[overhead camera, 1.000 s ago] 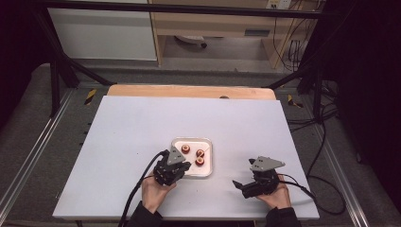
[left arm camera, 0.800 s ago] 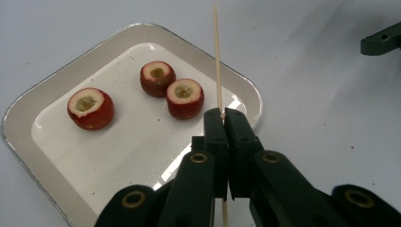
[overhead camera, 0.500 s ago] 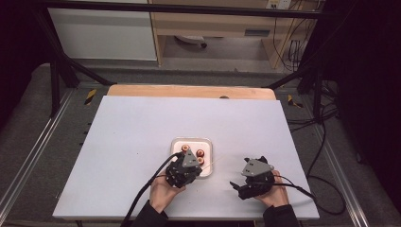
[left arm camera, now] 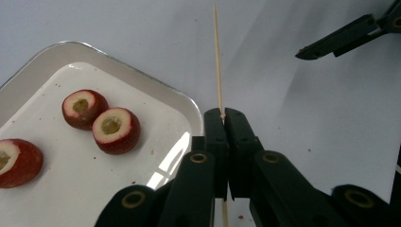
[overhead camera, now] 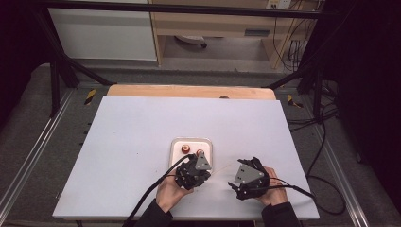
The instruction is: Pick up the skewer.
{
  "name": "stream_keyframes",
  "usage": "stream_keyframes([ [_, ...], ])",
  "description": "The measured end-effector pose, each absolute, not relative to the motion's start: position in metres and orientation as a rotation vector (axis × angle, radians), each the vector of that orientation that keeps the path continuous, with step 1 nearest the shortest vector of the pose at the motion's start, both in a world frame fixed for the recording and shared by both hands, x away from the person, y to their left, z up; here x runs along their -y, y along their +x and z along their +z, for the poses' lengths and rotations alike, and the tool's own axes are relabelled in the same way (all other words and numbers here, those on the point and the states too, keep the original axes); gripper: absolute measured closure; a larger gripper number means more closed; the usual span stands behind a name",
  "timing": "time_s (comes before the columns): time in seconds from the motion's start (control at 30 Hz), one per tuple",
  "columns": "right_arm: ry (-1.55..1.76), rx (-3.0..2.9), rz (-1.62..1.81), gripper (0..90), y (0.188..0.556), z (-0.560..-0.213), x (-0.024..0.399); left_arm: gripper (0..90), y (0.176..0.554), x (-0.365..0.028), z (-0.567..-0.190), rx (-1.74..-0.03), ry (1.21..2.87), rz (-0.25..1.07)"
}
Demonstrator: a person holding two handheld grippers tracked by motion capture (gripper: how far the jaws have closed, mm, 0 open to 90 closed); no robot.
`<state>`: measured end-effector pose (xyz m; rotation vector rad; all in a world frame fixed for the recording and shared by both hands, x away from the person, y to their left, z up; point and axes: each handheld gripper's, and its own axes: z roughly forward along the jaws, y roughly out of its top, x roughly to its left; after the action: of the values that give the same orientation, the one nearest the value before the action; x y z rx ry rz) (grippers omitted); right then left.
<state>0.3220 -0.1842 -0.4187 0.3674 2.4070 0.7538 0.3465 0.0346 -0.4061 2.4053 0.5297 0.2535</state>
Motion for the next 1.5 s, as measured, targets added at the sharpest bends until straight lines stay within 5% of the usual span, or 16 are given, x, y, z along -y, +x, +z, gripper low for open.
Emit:
stream_keyframes([
  [0.7, -0.095, -2.404, 0.547, 64.0, 0.314, -0.427, 0.175, 88.4, 0.340, -0.006, -0.401, -0.397, 2.479, 0.215],
  [1.5, -0.359, -2.350, 0.398, 85.3, 0.315, -0.433, 0.174, 88.4, 0.340, -0.004, -0.403, -0.379, 2.489, 0.197],
])
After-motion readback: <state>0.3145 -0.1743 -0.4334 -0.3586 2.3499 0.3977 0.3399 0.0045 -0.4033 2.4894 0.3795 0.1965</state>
